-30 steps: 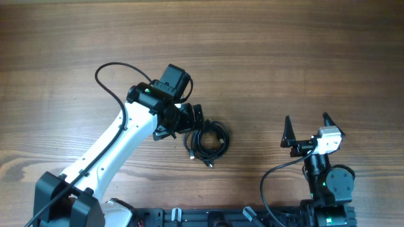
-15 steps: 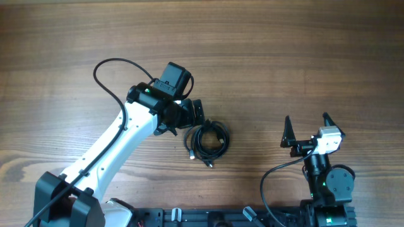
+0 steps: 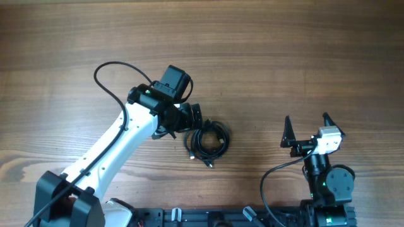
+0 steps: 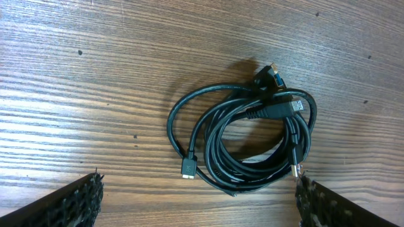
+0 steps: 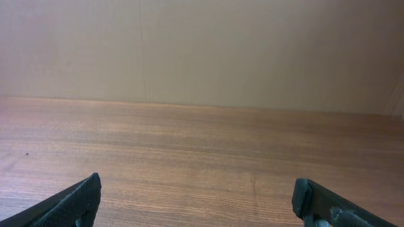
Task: Untangle cables
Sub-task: 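Raise the right gripper and bring it toward the cable coil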
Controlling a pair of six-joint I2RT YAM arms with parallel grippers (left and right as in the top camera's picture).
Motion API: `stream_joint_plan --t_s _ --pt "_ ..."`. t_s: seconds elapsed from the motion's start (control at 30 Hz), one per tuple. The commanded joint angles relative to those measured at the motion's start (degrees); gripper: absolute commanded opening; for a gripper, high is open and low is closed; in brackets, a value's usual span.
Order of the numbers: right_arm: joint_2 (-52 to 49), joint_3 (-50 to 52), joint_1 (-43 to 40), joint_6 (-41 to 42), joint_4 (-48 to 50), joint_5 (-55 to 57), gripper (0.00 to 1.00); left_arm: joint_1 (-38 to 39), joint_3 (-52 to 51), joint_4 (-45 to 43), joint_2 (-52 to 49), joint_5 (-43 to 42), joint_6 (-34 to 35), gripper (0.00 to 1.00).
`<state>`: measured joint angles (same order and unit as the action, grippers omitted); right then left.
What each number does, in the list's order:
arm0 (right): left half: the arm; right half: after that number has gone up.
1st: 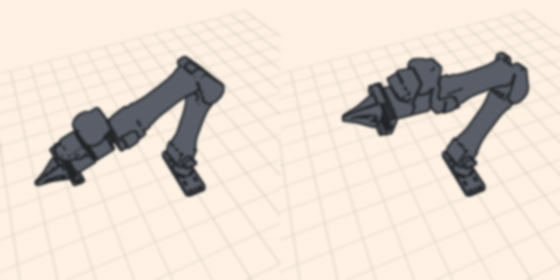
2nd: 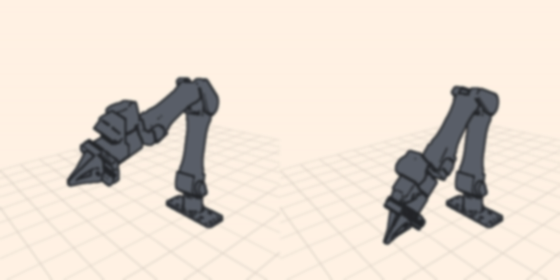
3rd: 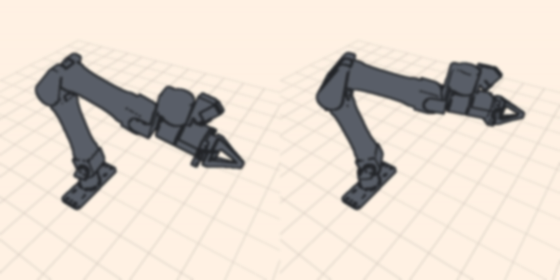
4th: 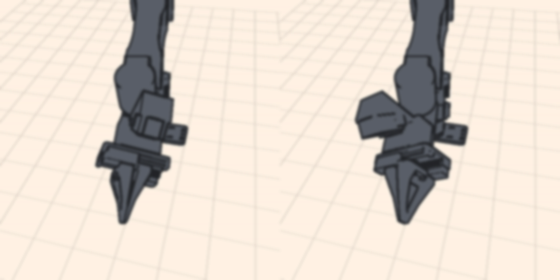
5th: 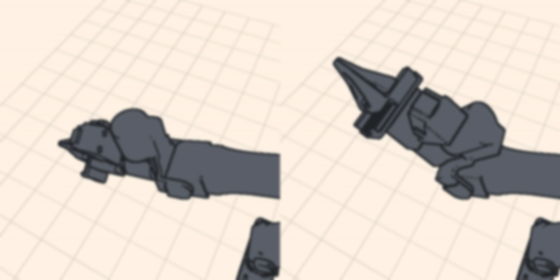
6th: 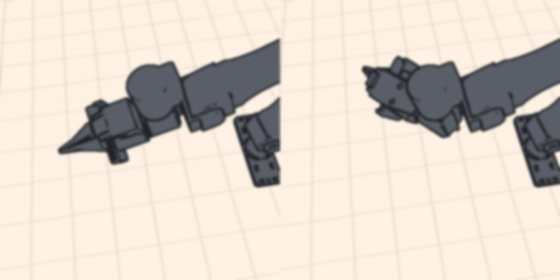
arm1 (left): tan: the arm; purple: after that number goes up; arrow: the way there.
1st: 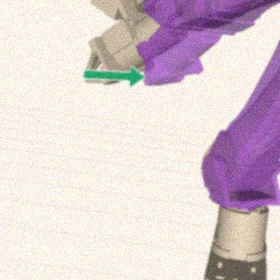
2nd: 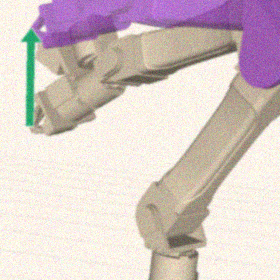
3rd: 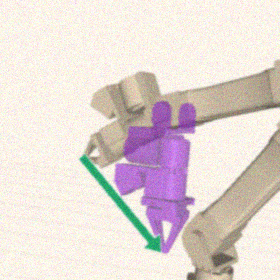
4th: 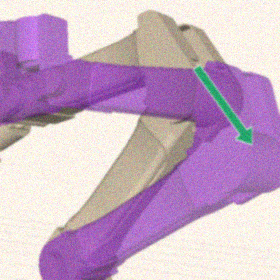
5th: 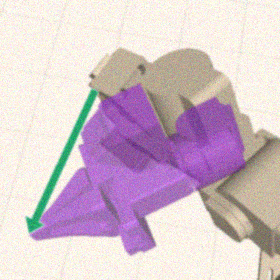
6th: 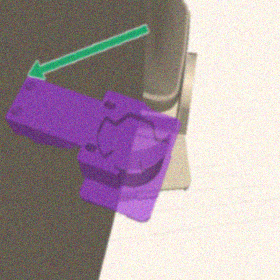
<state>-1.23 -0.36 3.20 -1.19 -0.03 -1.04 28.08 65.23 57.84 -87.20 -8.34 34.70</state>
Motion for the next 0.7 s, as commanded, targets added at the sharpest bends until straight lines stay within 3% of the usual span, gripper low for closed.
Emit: stream_joint_plan --t_s 0.0,0.17,0.33,0.5,0.6,0.67 --pt "0.26 0.07 -0.28 -0.28 0.2 -0.09 1.0 -0.22 -0.52 -0.04 -0.26 0.94 0.68 1.0" --pt "0.26 0.07 -0.28 3.28 1.84 -1.99 1.0 -0.22 -0.52 -1.14 -0.26 0.94 0.7 1.0" --pt "0.26 0.07 -0.28 36.98 4.74 -25.0 1.0 -0.22 -0.52 -1.75 -0.26 0.94 0.7 1.0" --pt "0.26 -2.03 -0.28 37.2 16.63 -41.11 1.0 -0.22 -0.52 -1.7 -0.26 0.94 0.7 1.0" --pt "0.26 -7.32 -0.28 34.84 15.15 -42.58 1.0 -0.22 -0.52 -1.7 -0.26 0.94 0.7 1.0" --pt "0.15 -12.5 -0.28 29.35 7.67 -42.53 1.0 -0.22 -0.52 -1.73 -0.26 0.94 0.7 1.0"
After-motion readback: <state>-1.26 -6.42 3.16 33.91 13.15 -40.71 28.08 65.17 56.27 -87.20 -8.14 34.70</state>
